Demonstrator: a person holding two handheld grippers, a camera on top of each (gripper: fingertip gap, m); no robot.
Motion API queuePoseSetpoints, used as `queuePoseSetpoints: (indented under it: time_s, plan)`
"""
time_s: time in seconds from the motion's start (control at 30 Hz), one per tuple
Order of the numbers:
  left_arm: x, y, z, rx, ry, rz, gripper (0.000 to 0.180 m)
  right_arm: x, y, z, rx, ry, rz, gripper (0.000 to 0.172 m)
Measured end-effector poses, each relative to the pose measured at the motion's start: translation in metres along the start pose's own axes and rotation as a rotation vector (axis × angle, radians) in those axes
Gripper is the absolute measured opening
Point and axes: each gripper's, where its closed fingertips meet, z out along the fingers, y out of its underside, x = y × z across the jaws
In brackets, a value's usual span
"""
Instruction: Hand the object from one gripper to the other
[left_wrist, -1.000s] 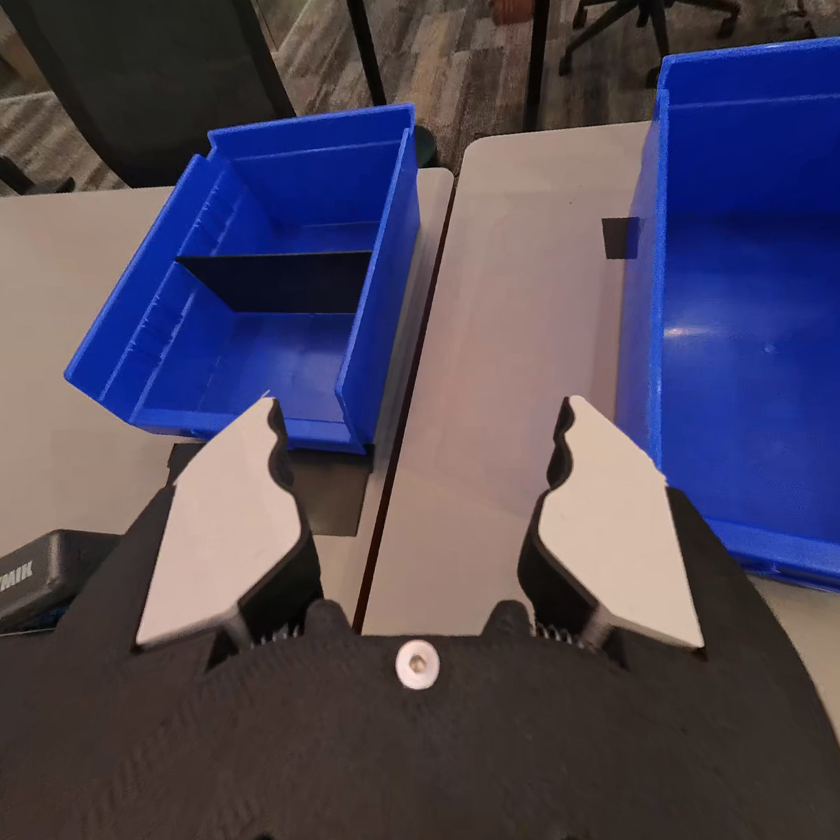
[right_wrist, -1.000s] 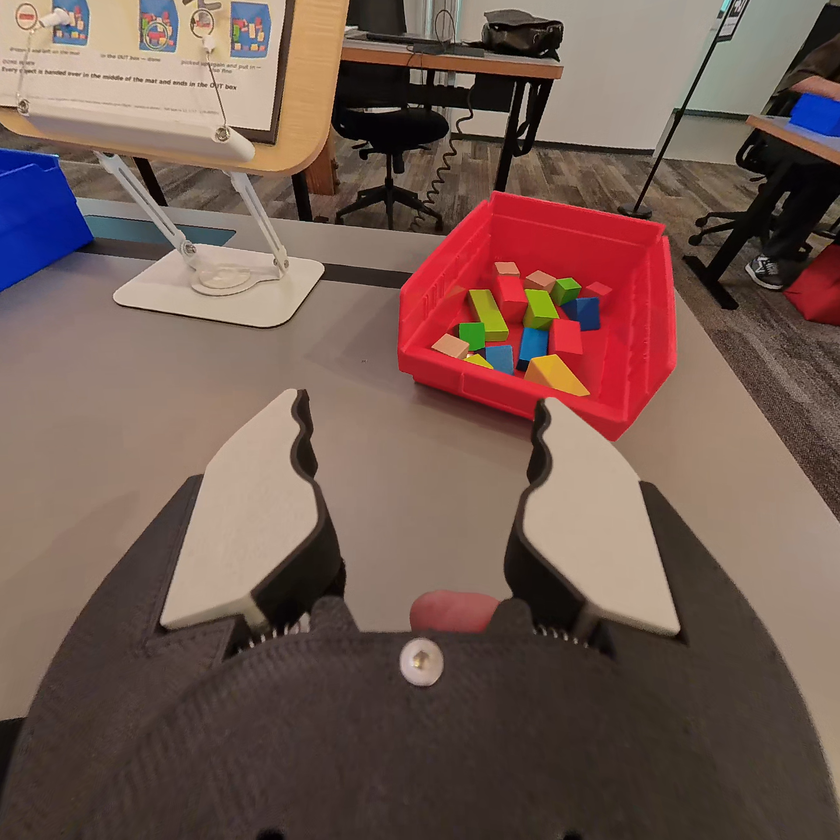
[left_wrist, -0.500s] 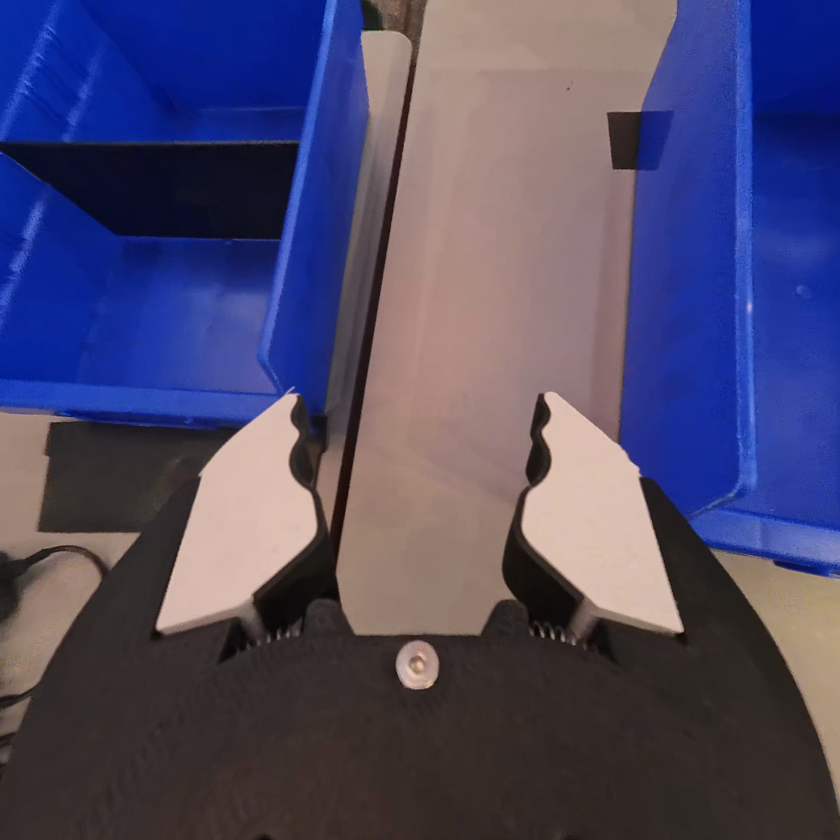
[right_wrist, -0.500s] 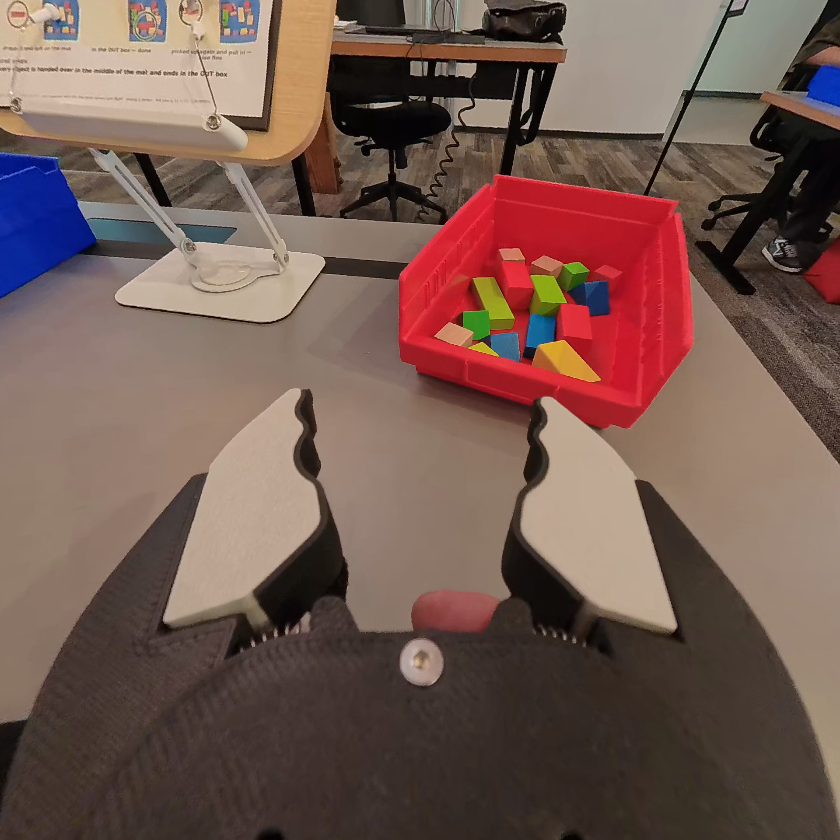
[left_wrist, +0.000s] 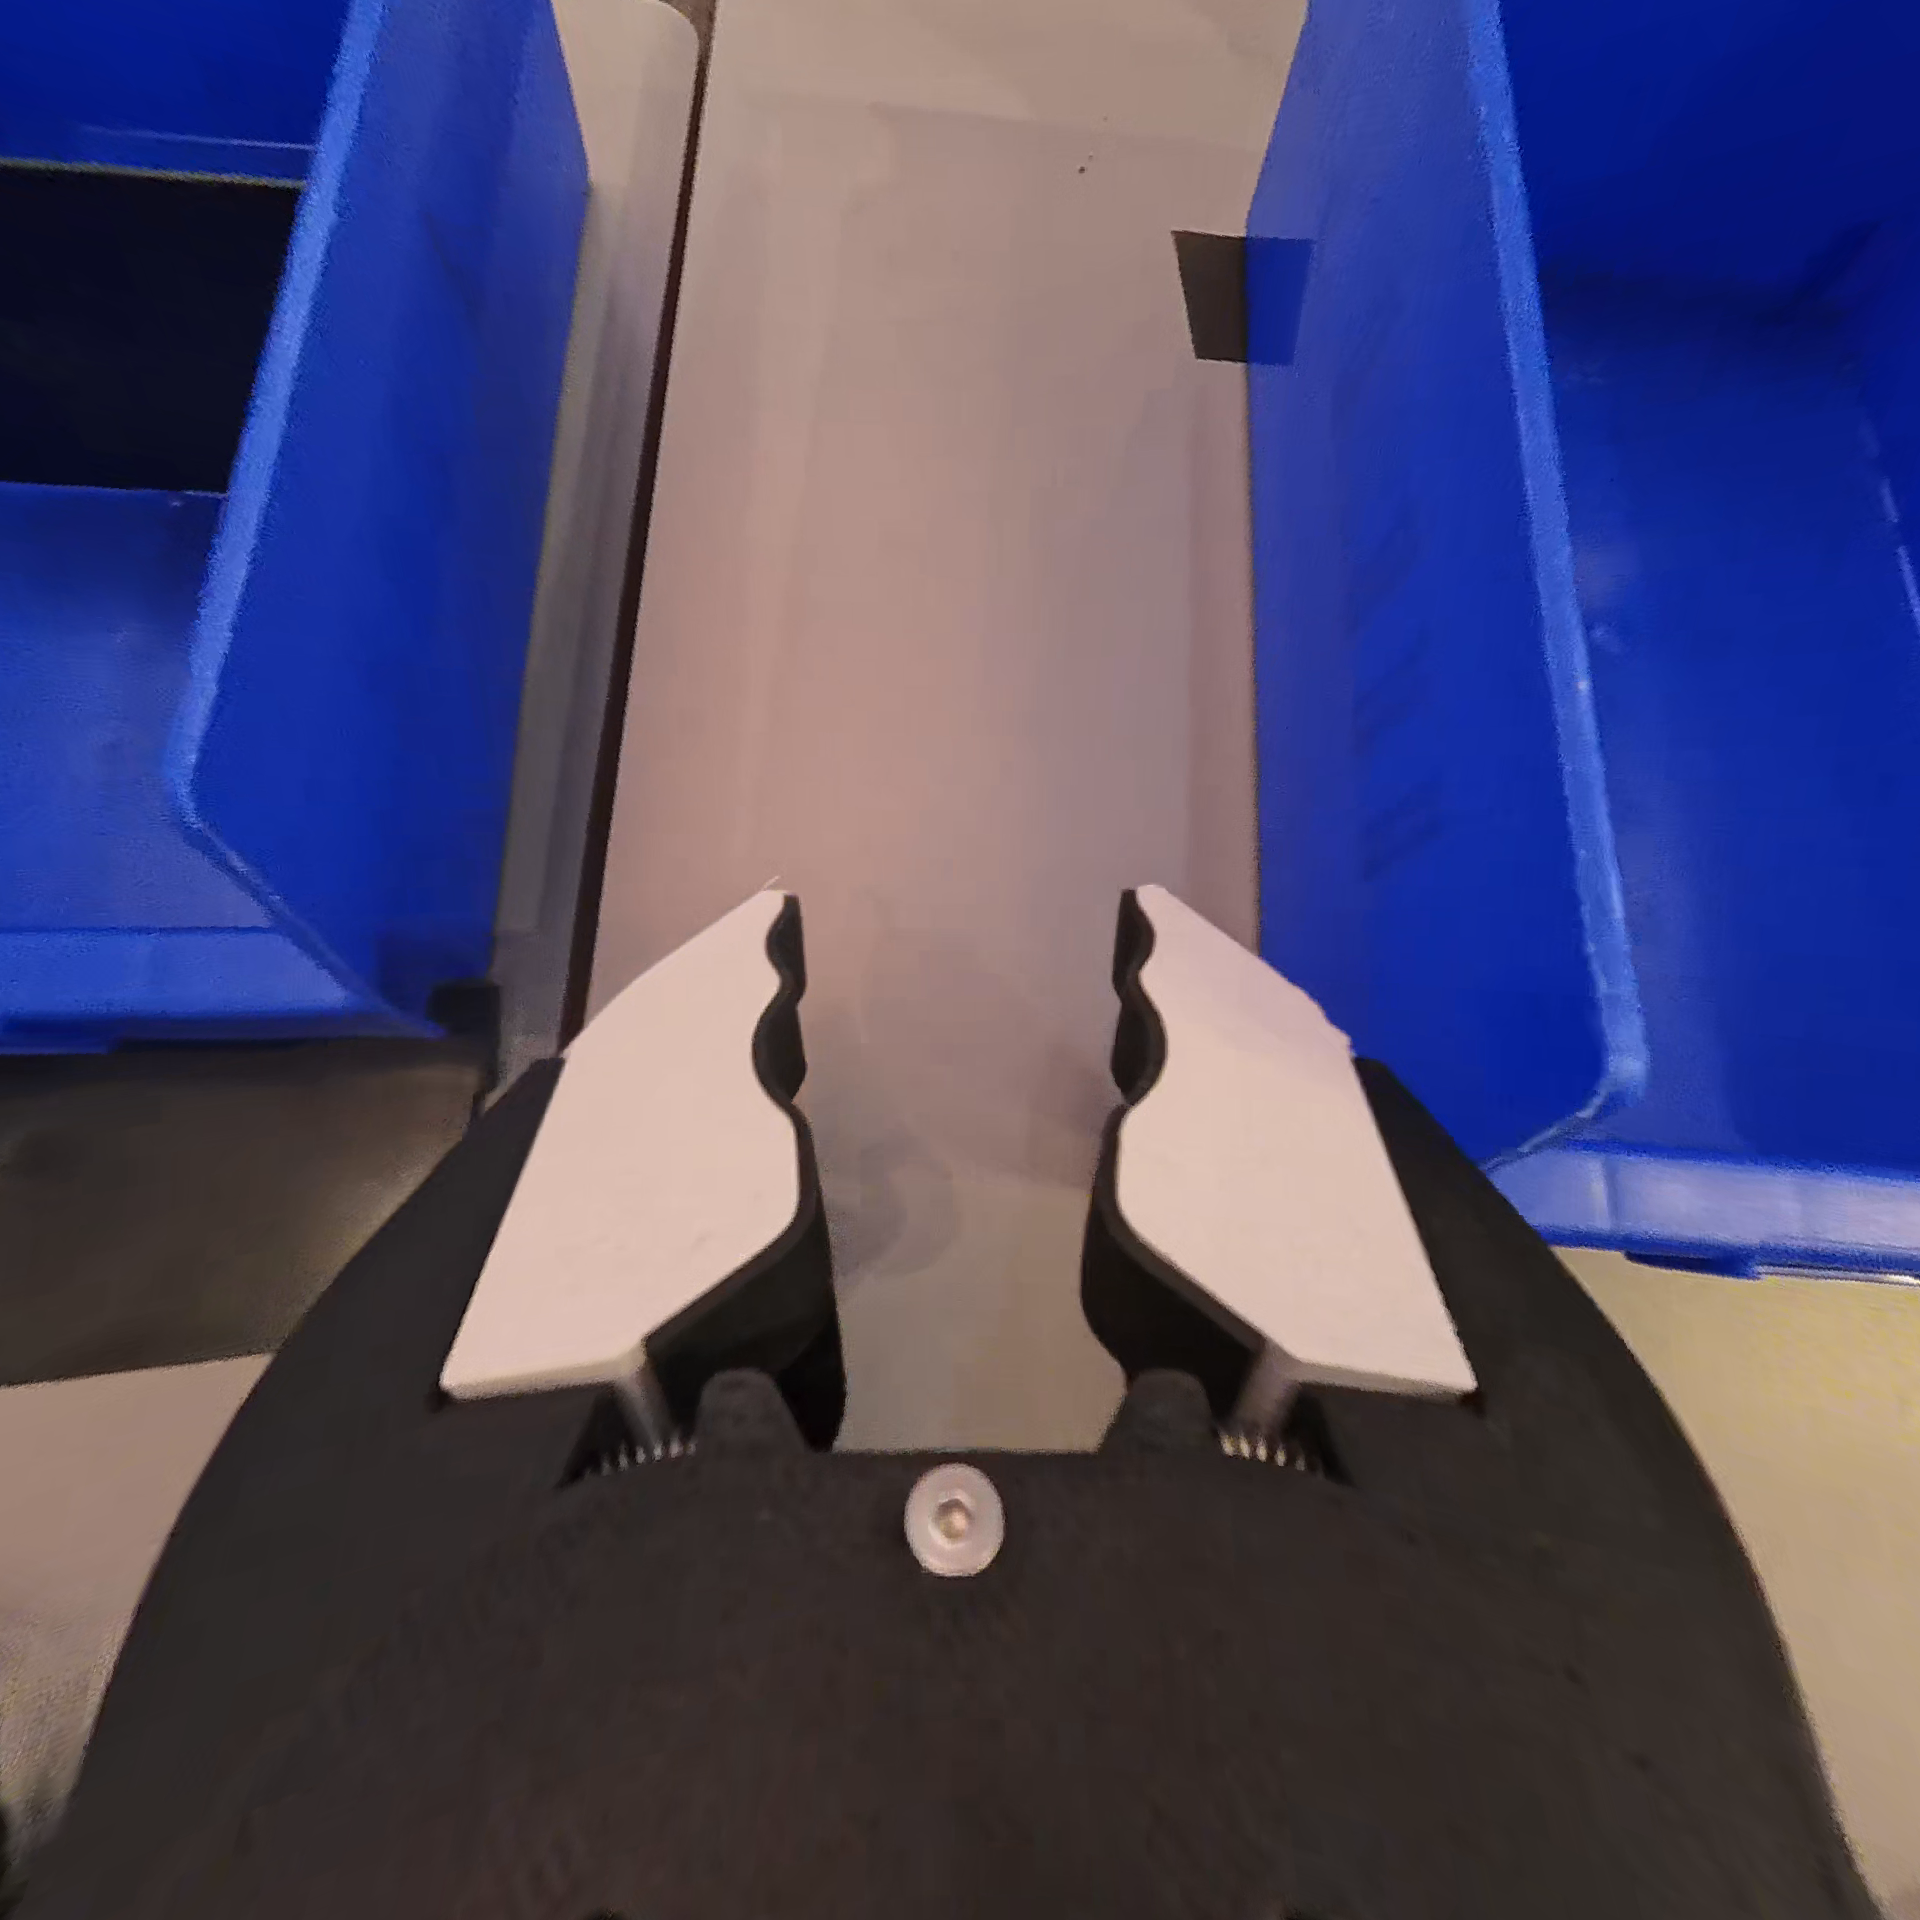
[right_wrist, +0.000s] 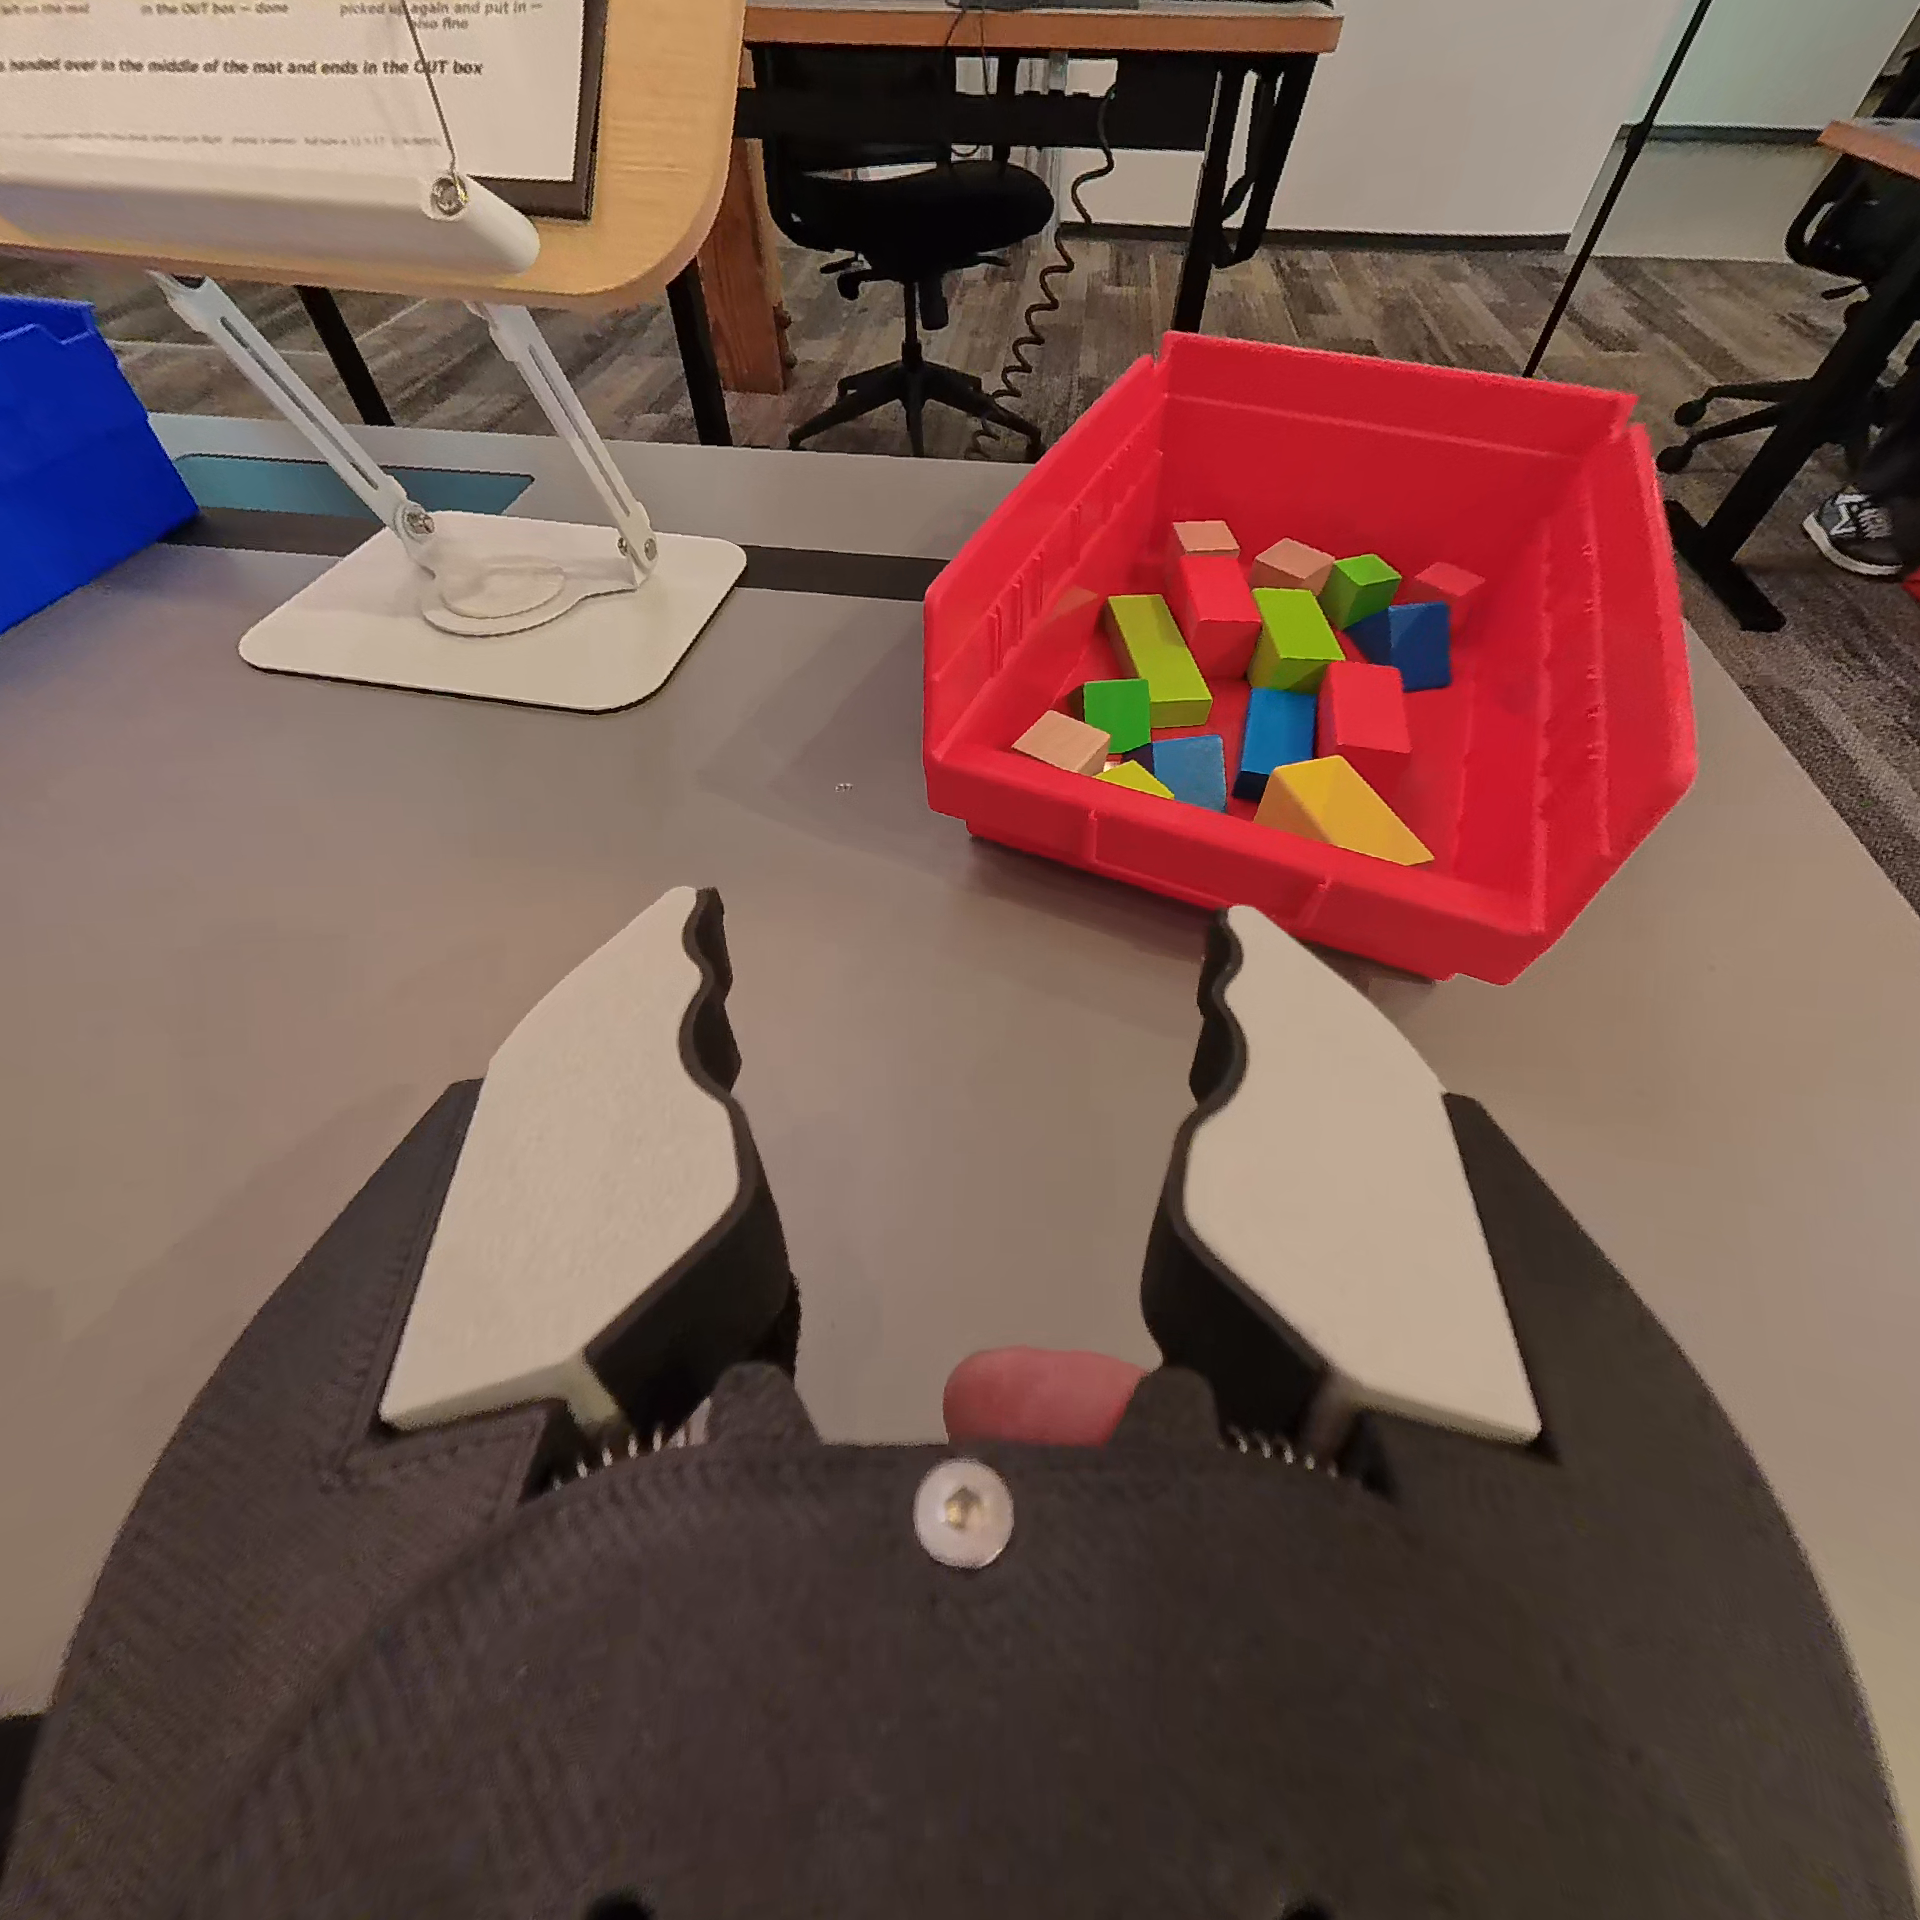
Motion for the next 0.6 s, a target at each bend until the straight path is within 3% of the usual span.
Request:
queuePoseSetpoints:
  time_s: [0.3,0.6]
  plan:
    - [0.023,-0.004,0.001,0.064,0.170,-0.087,0.068,0.016,-0.004,0.008,-0.007,0.041,-0.009,0.092]
    - [0.026,-0.023,-0.031,0.218,0.253,-0.145,0.073,0.060,-0.007,0.019,-0.019,0.123,0.019,0.095]
